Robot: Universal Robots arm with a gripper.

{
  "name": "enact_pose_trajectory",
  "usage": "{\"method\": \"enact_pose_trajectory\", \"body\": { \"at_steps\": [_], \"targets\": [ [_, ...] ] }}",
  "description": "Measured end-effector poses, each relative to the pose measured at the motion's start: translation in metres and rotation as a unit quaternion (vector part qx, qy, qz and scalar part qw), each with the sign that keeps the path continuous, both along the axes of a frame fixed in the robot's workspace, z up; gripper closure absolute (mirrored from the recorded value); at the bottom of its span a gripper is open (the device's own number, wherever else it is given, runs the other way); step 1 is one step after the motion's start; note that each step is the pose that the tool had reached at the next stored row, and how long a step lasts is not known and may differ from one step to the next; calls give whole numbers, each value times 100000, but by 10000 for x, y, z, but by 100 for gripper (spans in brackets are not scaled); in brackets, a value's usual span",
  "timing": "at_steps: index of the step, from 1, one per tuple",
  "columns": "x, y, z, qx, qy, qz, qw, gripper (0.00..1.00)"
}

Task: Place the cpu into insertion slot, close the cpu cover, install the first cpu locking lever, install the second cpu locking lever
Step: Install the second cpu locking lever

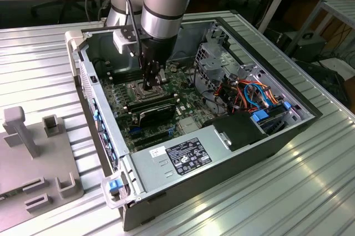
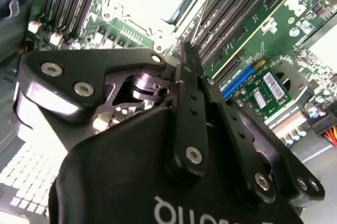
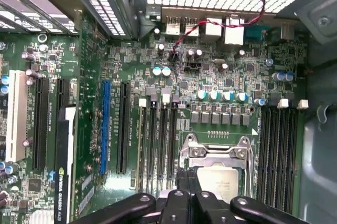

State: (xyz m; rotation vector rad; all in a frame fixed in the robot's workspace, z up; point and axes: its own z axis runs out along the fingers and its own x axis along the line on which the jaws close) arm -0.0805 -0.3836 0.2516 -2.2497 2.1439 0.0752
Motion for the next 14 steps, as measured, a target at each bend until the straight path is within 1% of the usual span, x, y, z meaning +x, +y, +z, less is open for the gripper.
{"method": "enact_pose_trajectory", "body": {
  "at_steps": [1, 3, 8, 11, 14],
  "targets": [
    [-16, -7, 0, 146, 4, 4, 100000, 89],
    [-51, -9, -1, 265, -1, 13, 100000, 89],
    [-80, -10, -9, 302, 5, 8, 100000, 89],
    [-135, -9, -61, 333, 1, -161, 99999, 89],
    [-178, -9, -84, 373, 1, -333, 99999, 89]
  ]
}}
